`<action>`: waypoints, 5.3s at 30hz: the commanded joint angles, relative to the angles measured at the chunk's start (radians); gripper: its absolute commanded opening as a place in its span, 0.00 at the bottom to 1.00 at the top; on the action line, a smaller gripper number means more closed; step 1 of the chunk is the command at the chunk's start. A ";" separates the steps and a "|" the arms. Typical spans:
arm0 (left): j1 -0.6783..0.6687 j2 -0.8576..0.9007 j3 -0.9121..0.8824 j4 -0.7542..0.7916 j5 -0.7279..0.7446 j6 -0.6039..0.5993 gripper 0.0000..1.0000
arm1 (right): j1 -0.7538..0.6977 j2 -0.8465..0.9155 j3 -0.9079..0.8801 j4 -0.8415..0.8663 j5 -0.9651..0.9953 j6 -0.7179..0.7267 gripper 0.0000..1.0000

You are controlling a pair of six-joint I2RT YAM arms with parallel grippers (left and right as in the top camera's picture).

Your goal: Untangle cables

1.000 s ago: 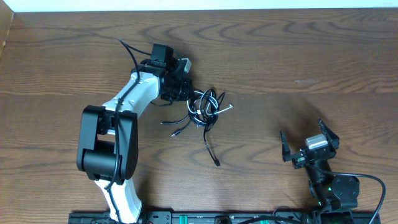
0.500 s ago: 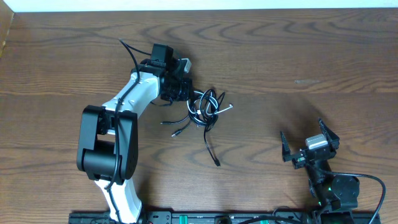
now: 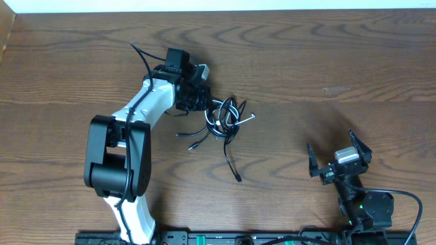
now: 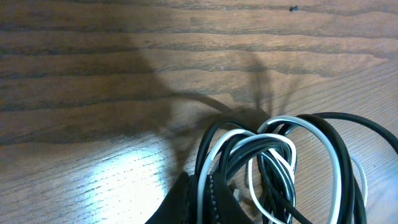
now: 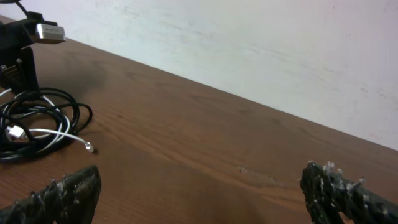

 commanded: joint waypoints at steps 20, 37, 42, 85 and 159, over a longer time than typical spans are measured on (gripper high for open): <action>-0.003 -0.003 -0.006 -0.012 0.016 0.021 0.08 | -0.002 -0.004 0.000 -0.005 0.000 0.002 0.99; -0.003 -0.003 -0.006 -0.016 0.016 0.021 0.08 | -0.002 0.006 0.000 -0.005 0.000 0.002 0.99; -0.003 -0.003 -0.006 -0.016 0.016 0.021 0.08 | -0.002 0.006 0.000 -0.005 0.000 0.002 0.99; -0.003 -0.003 -0.006 -0.016 0.016 0.021 0.08 | -0.002 0.006 0.000 -0.005 0.000 0.002 0.99; 0.074 -0.005 -0.006 0.120 -0.363 0.051 1.00 | -0.002 0.006 0.000 -0.005 0.000 0.002 0.99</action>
